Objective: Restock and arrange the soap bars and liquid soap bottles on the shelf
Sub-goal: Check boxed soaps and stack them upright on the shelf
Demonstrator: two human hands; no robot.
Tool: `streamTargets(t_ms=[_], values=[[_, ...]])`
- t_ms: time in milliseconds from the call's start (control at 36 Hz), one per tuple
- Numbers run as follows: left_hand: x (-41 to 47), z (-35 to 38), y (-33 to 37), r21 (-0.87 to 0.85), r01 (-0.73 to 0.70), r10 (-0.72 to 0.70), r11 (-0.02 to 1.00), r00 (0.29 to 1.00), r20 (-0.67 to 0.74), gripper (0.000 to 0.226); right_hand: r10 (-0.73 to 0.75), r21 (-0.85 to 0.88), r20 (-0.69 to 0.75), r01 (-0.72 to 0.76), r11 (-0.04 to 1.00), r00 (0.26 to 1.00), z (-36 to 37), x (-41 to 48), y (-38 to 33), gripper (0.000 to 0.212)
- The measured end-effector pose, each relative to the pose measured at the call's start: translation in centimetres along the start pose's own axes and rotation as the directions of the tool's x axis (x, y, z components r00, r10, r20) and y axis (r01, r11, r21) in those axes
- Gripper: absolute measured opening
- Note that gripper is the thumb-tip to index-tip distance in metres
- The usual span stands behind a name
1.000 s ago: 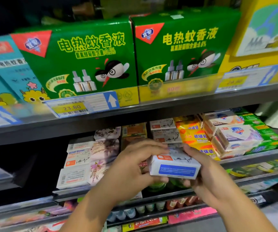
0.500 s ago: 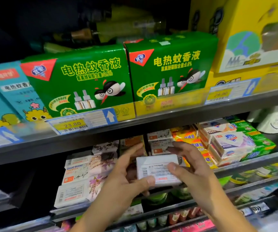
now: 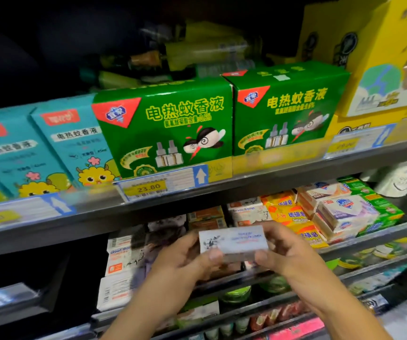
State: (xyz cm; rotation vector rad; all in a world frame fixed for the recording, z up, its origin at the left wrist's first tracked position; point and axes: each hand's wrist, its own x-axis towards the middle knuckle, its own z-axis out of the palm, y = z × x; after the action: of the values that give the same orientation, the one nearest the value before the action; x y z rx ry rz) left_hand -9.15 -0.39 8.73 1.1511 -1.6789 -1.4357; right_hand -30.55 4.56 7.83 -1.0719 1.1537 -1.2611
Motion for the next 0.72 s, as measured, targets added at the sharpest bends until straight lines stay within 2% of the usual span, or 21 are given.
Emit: streamTargets(t_ms=[56,139,194,250,306,361,472,611,722], values=[[0.0,-0.4,-0.3,-0.026,0.06,-0.061,0.998,0.998,-0.018,0.042,-0.017,-0.033,-0.037,0.016,0.999,0.999,1.4,0.1,-0.1,0.062],[-0.3,-0.4,-0.7,-0.188,0.142,-0.146,0.972,0.989,-0.01,0.046,-0.041,-0.009,-0.056,0.041,0.999,0.998,2.8,-0.2,-0.2,0.057],[-0.7,-0.7,-1.0,-0.289,0.178,-0.203,0.941,0.977,-0.058,0.046,-0.046,-0.03,-0.07,0.044,0.999,0.996,3.8,-0.2,-0.3,0.051],[-1.2,-1.0,-1.5,-0.319,0.199,-0.245,0.927,0.963,-0.11,0.053,-0.044,-0.051,-0.107,0.038,0.998,0.993,4.7,-0.4,-0.4,0.045],[-1.7,-1.5,-1.8,-0.298,0.204,-0.255,0.933,0.957,-0.142,0.054,-0.069,-0.159,-0.129,0.048,0.986,0.989,5.7,-0.4,-0.4,0.037],[-2.2,-2.0,-1.6,-0.308,0.191,-0.246,0.932,0.957,-0.152,0.043,-0.096,-0.213,-0.167,0.059,0.975,0.981,6.8,-0.6,-0.6,0.029],[-3.5,-3.3,-0.8,-0.33,0.093,-0.158,0.94,0.971,-0.178,0.038,-0.029,-0.143,-0.173,0.004,0.99,0.984,8.8,-1.3,-0.6,0.025],[-5.5,-5.3,-1.6,-0.352,0.033,-0.04,0.935,0.999,-0.012,0.051,0.044,-0.044,-0.206,-0.054,0.998,0.978,10.4,-2.7,-0.6,0.019],[-6.9,-6.6,-3.0,-0.363,0.04,0.021,0.931,0.987,0.162,0.069,0.108,0.082,-0.183,-0.094,0.992,0.977,11.4,-4.3,-1.0,0.028]])
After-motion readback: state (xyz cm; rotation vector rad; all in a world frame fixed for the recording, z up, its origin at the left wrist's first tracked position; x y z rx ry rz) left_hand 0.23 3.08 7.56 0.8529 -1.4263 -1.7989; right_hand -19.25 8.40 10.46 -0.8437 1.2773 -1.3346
